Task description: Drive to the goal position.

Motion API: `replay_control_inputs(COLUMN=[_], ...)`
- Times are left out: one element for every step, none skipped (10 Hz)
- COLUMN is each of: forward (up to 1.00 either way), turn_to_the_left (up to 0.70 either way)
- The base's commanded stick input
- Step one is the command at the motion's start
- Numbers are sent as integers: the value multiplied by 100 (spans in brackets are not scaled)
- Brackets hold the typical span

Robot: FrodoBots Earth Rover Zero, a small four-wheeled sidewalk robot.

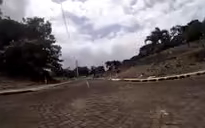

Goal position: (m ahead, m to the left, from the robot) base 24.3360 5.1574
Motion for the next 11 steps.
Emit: replay_control_inputs(forward=[70, 70, 70, 70, 70, 70, 70, 70, 70, 70, 70], turn_to_the_left=[0, 23, 21, 14, 7, 0, 0, 0, 0, 0, 0])
